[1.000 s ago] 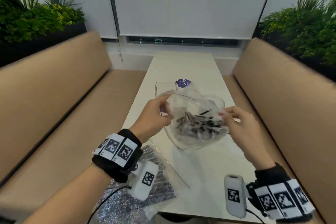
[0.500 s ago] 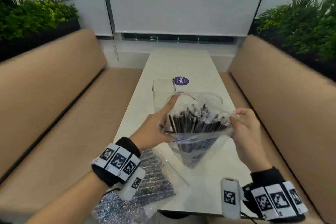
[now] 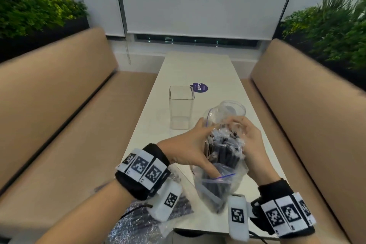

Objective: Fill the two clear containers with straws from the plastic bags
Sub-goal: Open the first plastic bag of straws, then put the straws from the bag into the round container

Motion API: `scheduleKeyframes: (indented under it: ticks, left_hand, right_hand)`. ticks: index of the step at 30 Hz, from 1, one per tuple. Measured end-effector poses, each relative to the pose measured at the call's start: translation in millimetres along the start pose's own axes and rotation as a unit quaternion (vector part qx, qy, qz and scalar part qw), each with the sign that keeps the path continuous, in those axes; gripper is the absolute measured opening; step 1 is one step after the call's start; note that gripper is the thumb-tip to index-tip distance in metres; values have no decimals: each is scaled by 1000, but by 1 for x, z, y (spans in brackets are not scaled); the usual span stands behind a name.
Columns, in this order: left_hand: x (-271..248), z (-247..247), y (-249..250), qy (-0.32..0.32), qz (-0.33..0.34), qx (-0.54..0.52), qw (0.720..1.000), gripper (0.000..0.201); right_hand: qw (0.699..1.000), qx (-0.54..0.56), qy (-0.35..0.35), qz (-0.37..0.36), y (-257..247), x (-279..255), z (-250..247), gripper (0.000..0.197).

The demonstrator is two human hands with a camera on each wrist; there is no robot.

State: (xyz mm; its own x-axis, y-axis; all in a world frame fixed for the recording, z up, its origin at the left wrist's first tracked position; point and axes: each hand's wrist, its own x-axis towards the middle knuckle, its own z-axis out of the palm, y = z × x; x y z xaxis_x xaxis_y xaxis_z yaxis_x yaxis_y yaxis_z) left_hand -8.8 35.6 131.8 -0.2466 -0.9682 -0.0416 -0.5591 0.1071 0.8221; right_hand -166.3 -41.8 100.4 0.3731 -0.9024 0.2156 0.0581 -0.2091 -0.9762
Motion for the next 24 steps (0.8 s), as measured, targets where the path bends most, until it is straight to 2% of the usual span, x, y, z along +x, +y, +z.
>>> scheduleKeyframes:
  ticks: [3,5,7,9,10,12,14,16,18,21,23,24]
  left_hand:
    - [2,11,-11,75,-29,-5,997,123]
    - [4,14,-19,146,-40,-21,988,133]
    - [9,19,-23,214,-25,-34,976,133]
    - [13,28,-24,265,0,-47,963,133]
    - [15,35,-24,280,6,-63,958,133]
    - [16,51,-26,270,6,-121,955,139]
    - [14,60,-27,218,-4,-175,960,139]
    - [13,55,-30,191,-3,-249,949,115]
    - [13,40,-34,218,-17,-311,925,76]
    - [12,13,-29,237,7,-289,928,36]
    - [16,2,-26,194,-12,-276,941,30]
    - [20,-2,-27,173,-45,-293,939,37]
  right_hand:
    - [998,1,-10,64,2,2,-13,21]
    - [997,-46,9,69,9,2,-27,25]
    - [991,-112,42,61,20,0,-38,16]
    - [977,-184,74,71,37,-5,-42,35]
    - [975,-185,85,87,44,-8,-41,38]
    - [984,-79,79,139,51,-11,-36,26]
    - [979,50,70,186,54,-9,-35,28]
    - [968,116,104,199,62,-1,-41,29]
    - [961,118,153,196,69,5,-47,30]
    - [971,56,169,159,71,13,-45,32]
    - [984,-5,130,126,71,20,-36,32]
    - [988,-26,109,109,69,23,-29,28]
